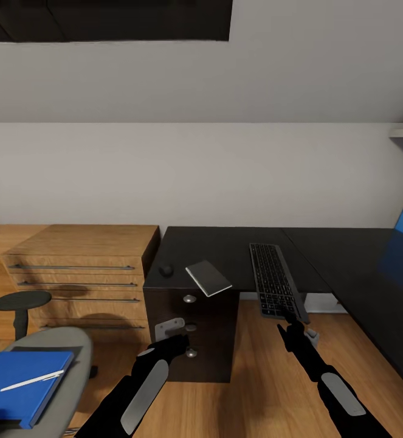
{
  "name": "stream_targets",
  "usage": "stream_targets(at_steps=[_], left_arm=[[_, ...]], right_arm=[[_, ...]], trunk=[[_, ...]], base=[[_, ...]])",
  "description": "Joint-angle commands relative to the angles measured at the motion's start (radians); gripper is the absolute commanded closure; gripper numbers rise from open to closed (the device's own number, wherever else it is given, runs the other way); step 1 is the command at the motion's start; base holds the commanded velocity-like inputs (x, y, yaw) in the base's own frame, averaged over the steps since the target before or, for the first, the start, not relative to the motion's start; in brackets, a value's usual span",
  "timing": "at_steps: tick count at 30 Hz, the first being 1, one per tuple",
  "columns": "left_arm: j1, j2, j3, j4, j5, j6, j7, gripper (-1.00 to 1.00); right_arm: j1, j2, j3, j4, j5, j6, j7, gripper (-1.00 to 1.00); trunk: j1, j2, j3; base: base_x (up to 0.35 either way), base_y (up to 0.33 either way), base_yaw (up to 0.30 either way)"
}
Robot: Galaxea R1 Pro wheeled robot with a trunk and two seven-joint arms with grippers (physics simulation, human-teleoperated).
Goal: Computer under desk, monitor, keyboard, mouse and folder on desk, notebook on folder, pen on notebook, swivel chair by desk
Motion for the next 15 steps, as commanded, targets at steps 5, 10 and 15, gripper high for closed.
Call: stream_targets(at_steps=[5, 10, 15], left_arm=[[-0.001, 0.001, -0.002, 0.005, 0.007, 0.002, 0.008, -1.00], [-0.001, 0.000, -0.002, 0.006, 0.007, 0.001, 0.008, -1.00], [-0.001, 0.001, -0.002, 0.007, 0.007, 0.002, 0.008, -1.00]], right_arm=[[-0.001, 0.000, -0.010, 0.000, -0.011, 0.010, 0.001, -1.00], [-0.001, 0.000, -0.018, 0.002, -0.011, 0.010, 0.001, -1.00], [-0.001, -0.001, -0.020, 0.002, -0.011, 0.010, 0.001, -1.00]], trunk=[[0.000, -0.001, -0.001], [0.000, -0.001, -0.001], [0.000, -0.001, -0.001]], base=[[0.001, 0.000, 0.000], [0.118, 0.000, 0.000], [0.068, 0.000, 0.000]])
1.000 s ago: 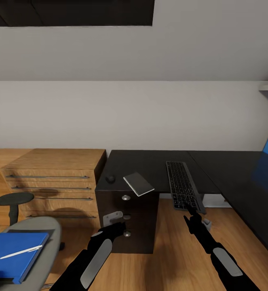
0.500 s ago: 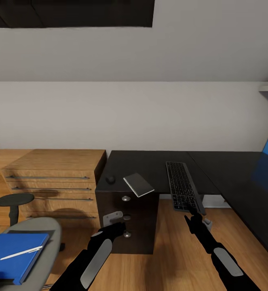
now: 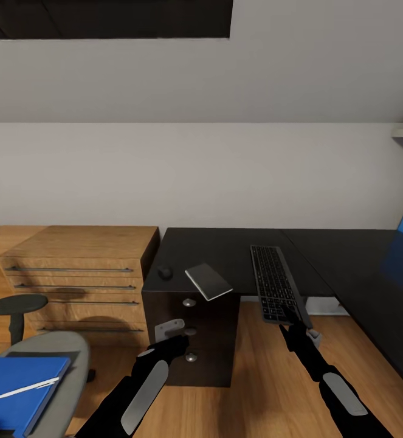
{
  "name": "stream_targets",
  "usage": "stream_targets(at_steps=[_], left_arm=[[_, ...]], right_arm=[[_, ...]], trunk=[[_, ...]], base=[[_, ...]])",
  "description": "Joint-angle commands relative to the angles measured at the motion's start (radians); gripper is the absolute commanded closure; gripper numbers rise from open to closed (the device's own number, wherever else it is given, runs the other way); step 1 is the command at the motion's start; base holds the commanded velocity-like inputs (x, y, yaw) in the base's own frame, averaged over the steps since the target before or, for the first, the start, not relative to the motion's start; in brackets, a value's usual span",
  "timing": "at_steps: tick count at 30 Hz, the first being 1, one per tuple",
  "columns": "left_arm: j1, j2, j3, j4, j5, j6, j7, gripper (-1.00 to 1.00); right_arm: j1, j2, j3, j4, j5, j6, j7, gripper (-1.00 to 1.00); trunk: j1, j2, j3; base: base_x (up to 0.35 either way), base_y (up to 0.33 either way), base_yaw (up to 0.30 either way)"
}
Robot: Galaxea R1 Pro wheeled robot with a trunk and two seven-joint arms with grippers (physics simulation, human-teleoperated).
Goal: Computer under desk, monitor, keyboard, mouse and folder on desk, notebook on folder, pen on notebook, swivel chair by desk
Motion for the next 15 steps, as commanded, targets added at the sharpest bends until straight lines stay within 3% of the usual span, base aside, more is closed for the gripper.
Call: stream_targets(at_steps=[1, 7, 15], left_arm=[[-0.001, 0.000, -0.002, -0.001, 0.007, 0.002, 0.008, -1.00], [-0.001, 0.000, -0.002, -0.001, 0.007, 0.002, 0.008, -1.00], [-0.001, 0.000, -0.002, 0.005, 0.007, 0.002, 0.008, -1.00]], right_arm=[[-0.001, 0.000, -0.002, 0.000, -0.011, 0.010, 0.001, -1.00], [0.000, -0.001, -0.003, 0.000, -0.011, 0.010, 0.001, -1.00], [-0.001, -0.003, -0.032, 0.000, -0.010, 0.010, 0.001, -1.00]], trunk=[[0.000, 0.000, -0.001], [0.000, 0.000, -0.001], [0.000, 0.000, -0.001]], base=[[0.021, 0.000, 0.000], [0.009, 0.000, 0.000], [0.000, 0.000, 0.000]])
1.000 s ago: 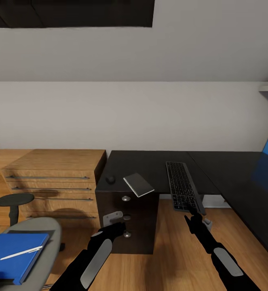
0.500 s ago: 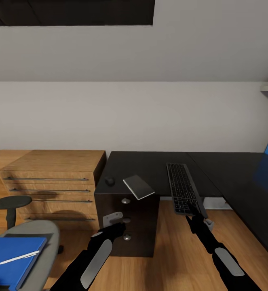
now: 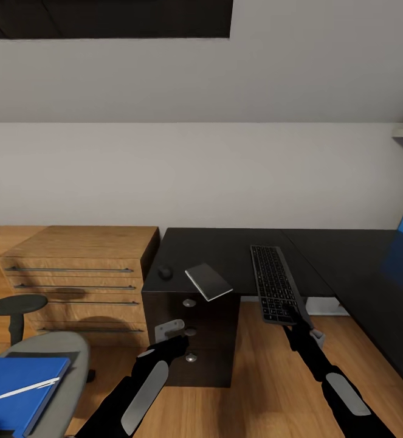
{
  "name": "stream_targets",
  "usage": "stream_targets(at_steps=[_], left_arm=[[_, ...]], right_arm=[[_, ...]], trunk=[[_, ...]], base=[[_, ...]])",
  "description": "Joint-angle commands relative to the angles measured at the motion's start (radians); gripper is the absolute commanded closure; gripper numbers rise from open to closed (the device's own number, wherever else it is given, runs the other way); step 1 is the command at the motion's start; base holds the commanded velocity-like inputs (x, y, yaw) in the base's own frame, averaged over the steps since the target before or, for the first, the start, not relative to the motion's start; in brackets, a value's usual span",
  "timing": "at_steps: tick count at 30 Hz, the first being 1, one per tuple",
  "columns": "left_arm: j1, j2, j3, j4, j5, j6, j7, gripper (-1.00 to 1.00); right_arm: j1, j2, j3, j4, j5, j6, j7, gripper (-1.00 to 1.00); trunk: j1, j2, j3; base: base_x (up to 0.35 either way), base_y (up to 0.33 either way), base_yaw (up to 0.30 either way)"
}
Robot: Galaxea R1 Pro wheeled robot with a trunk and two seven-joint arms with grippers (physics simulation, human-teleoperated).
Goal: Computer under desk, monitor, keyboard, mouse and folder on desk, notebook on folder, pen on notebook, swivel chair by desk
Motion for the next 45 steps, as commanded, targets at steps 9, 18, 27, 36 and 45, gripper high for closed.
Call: stream_targets(at_steps=[9, 18, 27, 36, 45], left_arm=[[-0.001, 0.000, -0.002, -0.001, 0.007, 0.002, 0.008, -1.00], [-0.001, 0.000, -0.002, -0.001, 0.007, 0.002, 0.008, -1.00], [-0.001, 0.000, -0.002, 0.001, 0.007, 0.002, 0.008, -1.00], [-0.001, -0.001, -0.002, 0.004, 0.007, 0.001, 0.008, -1.00], [-0.001, -0.001, -0.003, 0.004, 0.007, 0.000, 0.008, -1.00]], right_arm=[[-0.001, -0.001, -0.009, 0.000, -0.011, 0.010, 0.002, -1.00], [-0.001, 0.001, -0.009, 0.000, -0.009, 0.010, 0.002, -1.00], [-0.001, 0.001, -0.009, 0.000, -0.009, 0.009, 0.002, 1.00], [0.000, 0.000, -0.009, -0.001, -0.009, 0.010, 0.002, 1.00], [0.000, 0.001, -0.008, -0.006, -0.009, 0.010, 0.002, 1.00]], trunk=[[0.000, -0.001, -0.001], [0.000, -0.001, -0.001], [0.000, -0.001, -0.001], [-0.015, 0.027, 0.012], [-0.050, 0.090, 0.040]], base=[[0.000, 0.000, 0.000], [0.000, 0.000, 0.000], [0.000, 0.000, 0.000], [0.000, 0.000, 0.000], [0.000, 0.000, 0.000]])
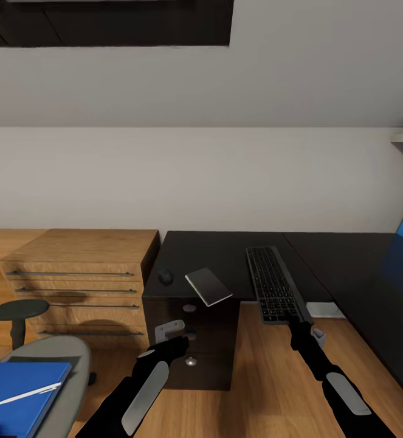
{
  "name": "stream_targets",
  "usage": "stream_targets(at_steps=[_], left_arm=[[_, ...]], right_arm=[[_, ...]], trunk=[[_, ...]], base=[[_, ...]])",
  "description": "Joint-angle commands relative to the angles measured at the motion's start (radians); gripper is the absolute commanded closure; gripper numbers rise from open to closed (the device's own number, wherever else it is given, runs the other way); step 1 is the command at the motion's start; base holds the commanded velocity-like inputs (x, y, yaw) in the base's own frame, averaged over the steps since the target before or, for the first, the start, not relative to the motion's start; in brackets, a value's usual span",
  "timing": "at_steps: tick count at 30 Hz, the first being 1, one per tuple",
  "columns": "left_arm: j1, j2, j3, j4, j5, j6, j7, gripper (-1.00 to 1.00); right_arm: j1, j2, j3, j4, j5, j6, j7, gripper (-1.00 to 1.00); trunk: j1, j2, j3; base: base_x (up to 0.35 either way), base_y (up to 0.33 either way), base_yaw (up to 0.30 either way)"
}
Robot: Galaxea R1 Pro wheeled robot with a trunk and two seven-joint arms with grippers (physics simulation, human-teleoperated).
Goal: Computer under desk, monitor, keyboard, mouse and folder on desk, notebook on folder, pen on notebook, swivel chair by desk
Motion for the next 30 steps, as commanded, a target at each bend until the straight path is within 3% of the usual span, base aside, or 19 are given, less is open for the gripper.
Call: stream_targets(at_steps=[1, 13, 18, 26, 30], left_arm=[[-0.001, 0.000, -0.002, -0.001, 0.007, 0.002, 0.008, -1.00], [-0.001, 0.001, 0.000, -0.001, 0.006, 0.000, 0.008, -1.00], [-0.001, 0.002, 0.000, 0.000, 0.005, 0.000, 0.008, -1.00], [-0.001, 0.001, 0.000, 0.000, 0.005, 0.000, 0.009, -1.00], [-0.001, 0.002, 0.000, 0.000, 0.005, 0.001, 0.008, -1.00]], right_arm=[[-0.001, 0.000, -0.001, 0.000, -0.014, 0.011, 0.001, 1.00], [0.001, 0.000, 0.000, -0.085, -0.012, 0.010, -0.007, 1.00], [0.011, 0.000, 0.000, -0.161, -0.012, 0.010, -0.030, 1.00], [0.128, 0.003, 0.000, -0.413, -0.016, 0.008, -0.183, 1.00], [0.189, 0.004, 0.000, -0.534, -0.019, -0.002, -0.263, 1.00]], trunk=[[-0.004, 0.007, 0.002], [-0.050, 0.091, 0.040], [-0.069, 0.126, 0.055], [-0.100, 0.182, 0.081], [-0.100, 0.182, 0.081]], base=[[0.000, 0.000, 0.000], [0.000, 0.000, 0.000], [0.000, 0.000, 0.000], [0.000, 0.000, 0.000], [0.000, 0.000, 0.000]])
